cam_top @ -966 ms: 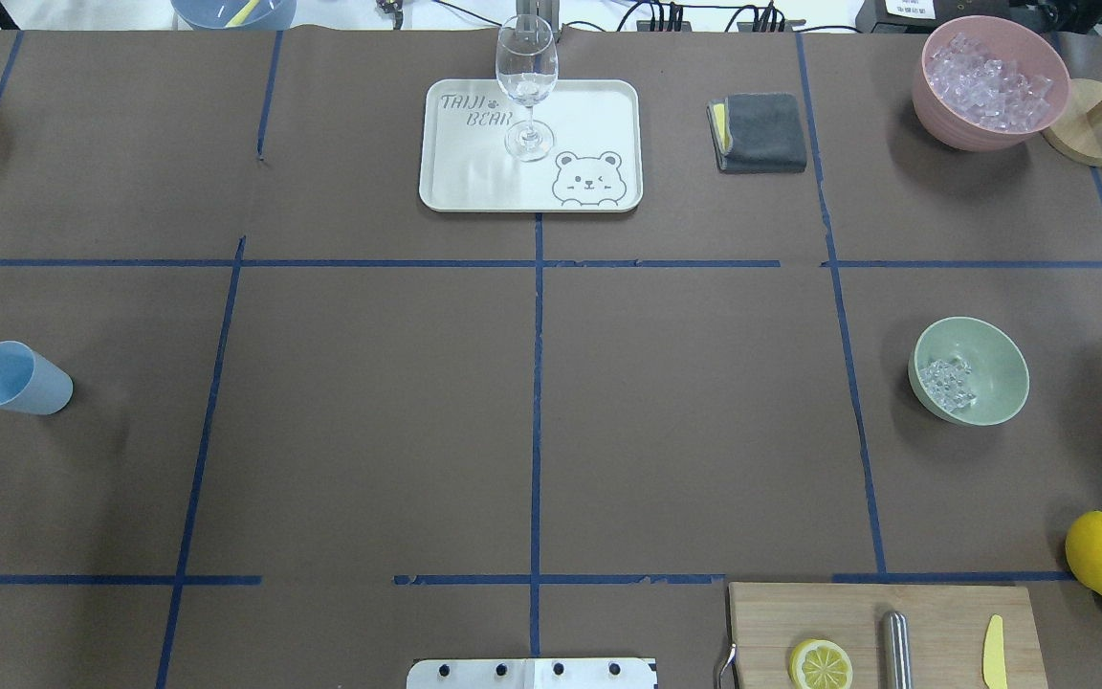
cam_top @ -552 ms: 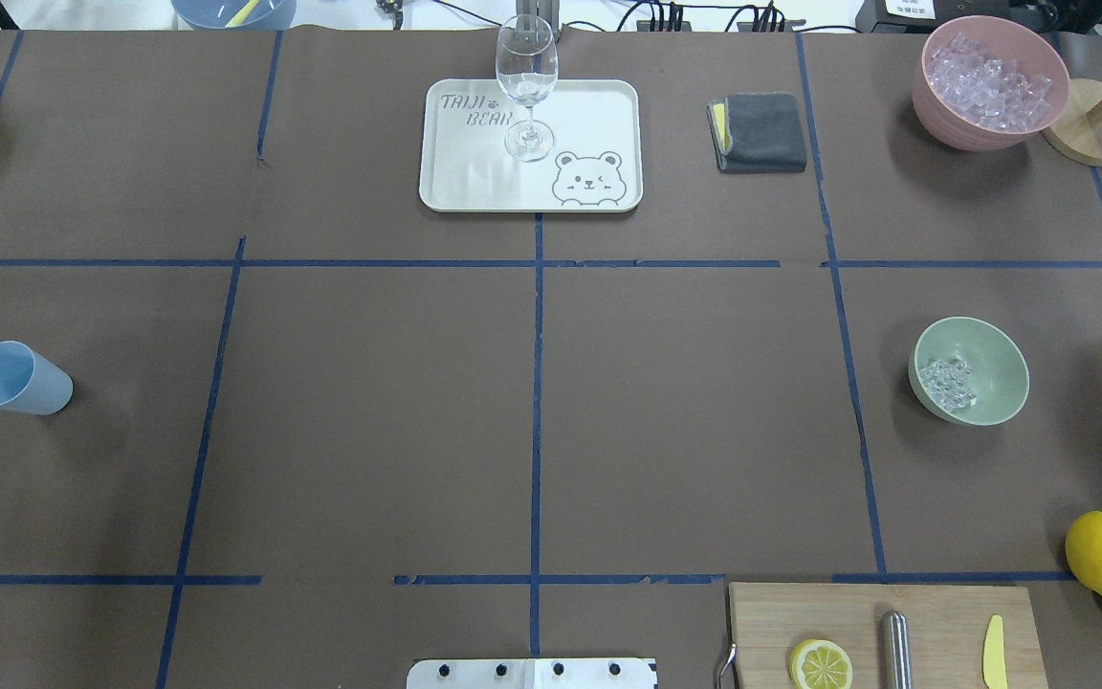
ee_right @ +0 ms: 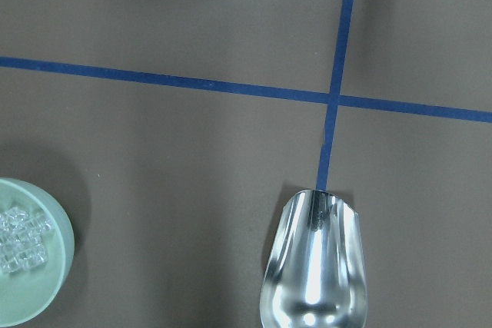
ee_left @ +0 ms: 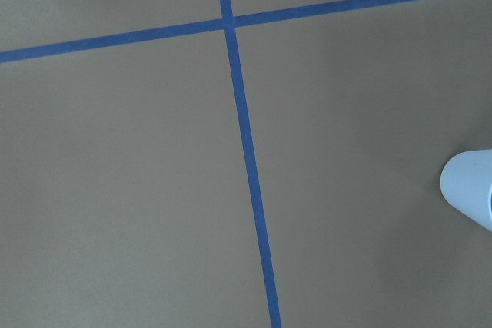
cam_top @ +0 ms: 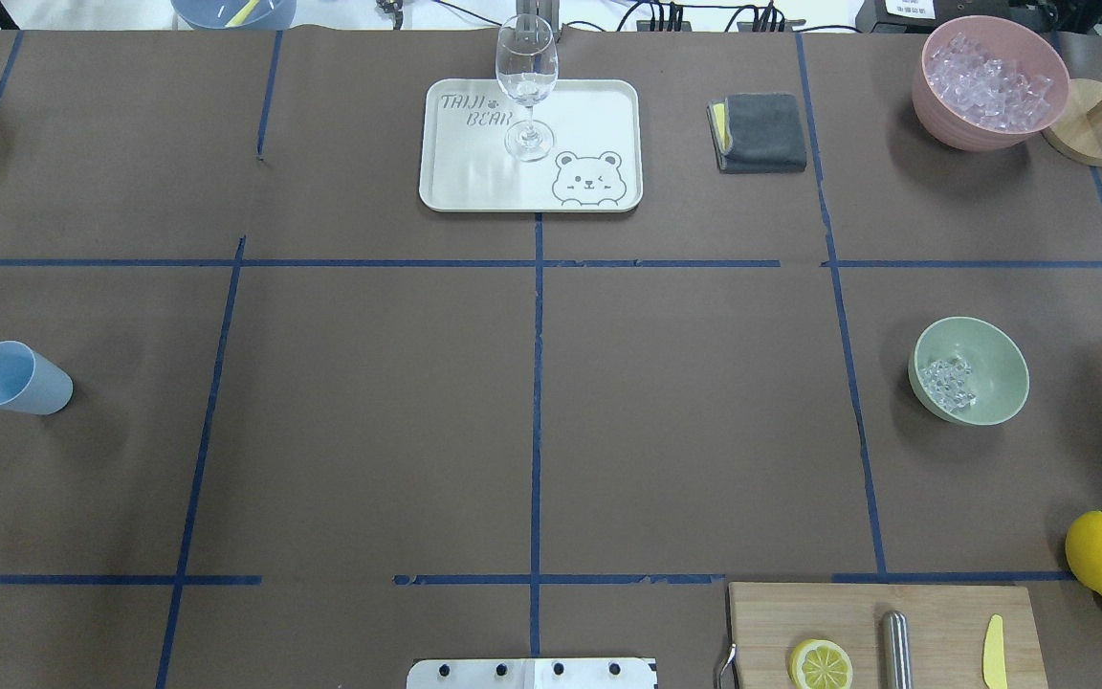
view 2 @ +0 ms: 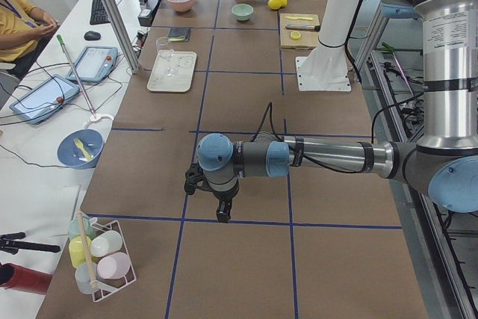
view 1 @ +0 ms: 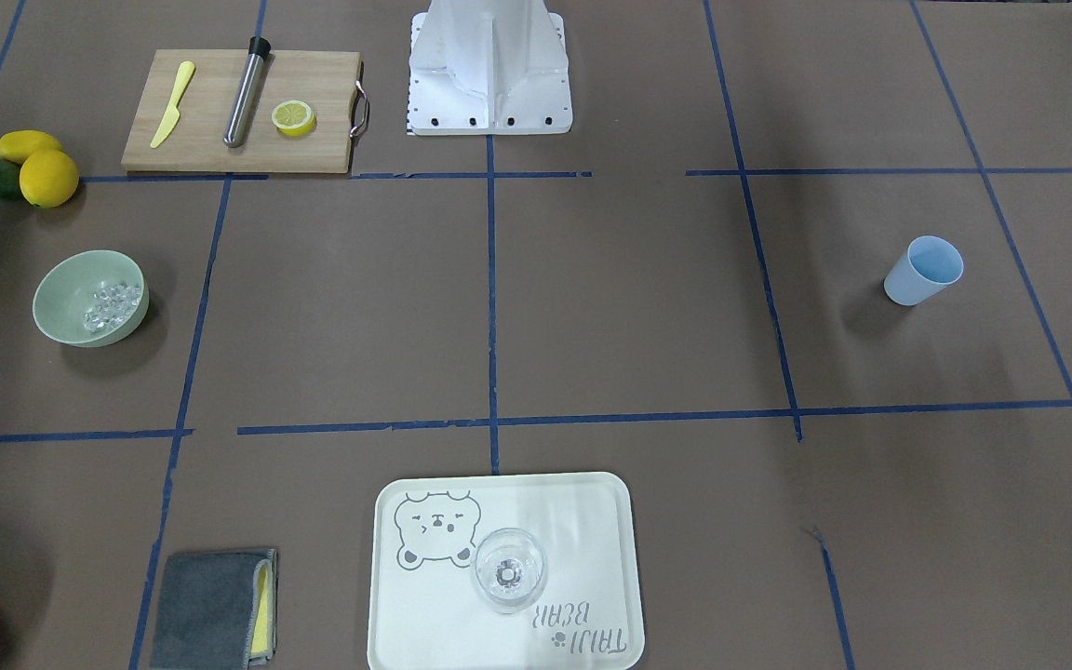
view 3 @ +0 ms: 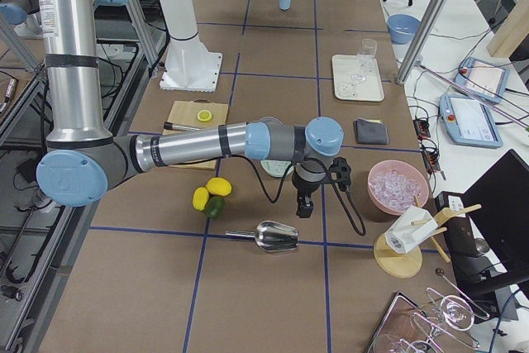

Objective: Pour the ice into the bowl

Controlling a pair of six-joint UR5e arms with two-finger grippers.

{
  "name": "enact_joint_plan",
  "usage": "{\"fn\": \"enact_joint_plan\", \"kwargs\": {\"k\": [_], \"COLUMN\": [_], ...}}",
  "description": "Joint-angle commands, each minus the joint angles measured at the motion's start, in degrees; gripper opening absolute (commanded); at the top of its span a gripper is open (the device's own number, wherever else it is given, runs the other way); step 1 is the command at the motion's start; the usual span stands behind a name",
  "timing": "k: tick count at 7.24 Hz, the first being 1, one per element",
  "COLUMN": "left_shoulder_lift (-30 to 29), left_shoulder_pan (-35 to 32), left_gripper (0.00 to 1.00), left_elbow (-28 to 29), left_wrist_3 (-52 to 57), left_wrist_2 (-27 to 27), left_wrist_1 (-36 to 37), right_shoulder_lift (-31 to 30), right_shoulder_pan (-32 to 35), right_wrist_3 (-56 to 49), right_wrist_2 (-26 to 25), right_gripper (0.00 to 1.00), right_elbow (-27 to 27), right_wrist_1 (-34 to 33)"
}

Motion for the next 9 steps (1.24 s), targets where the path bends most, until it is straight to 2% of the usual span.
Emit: {"fn": "enact_joint_plan", "kwargs": {"k": [1,2,4,8,9], "left_shoulder_lift": [-1.5,-2.9,-4.0,-5.5,-6.5], "left_shoulder_pan": [-2.6,-4.6,-5.2,-5.2,-5.2], "left_gripper": [1.00,1.00,1.00,1.00,1.00], "left_elbow": [-0.1,0.5,0.7,2.1,2.7], "left_wrist_3": [0.5,0.8,0.8,0.8,0.8], "left_wrist_2": [0.0,-0.2,-0.6,-0.3,-0.1], "left_wrist_1": [3.2,2.8,2.0,-1.3,-1.4], "right_shoulder_lift": [0.0,0.7,0.8,1.9,2.2], "right_shoulder_pan": [-1.4,-1.4,-1.4,-1.4,-1.4], "right_wrist_3": [0.2,0.2,1.0,1.2,1.2], "right_wrist_2": [0.0,0.1,0.2,0.6,2.3], "right_gripper": [1.00,1.00,1.00,1.00,1.00], "right_elbow": [-0.8,-0.7,0.9,0.3,0.4], "right_wrist_1": [0.2,0.3,1.9,2.5,2.5]}}
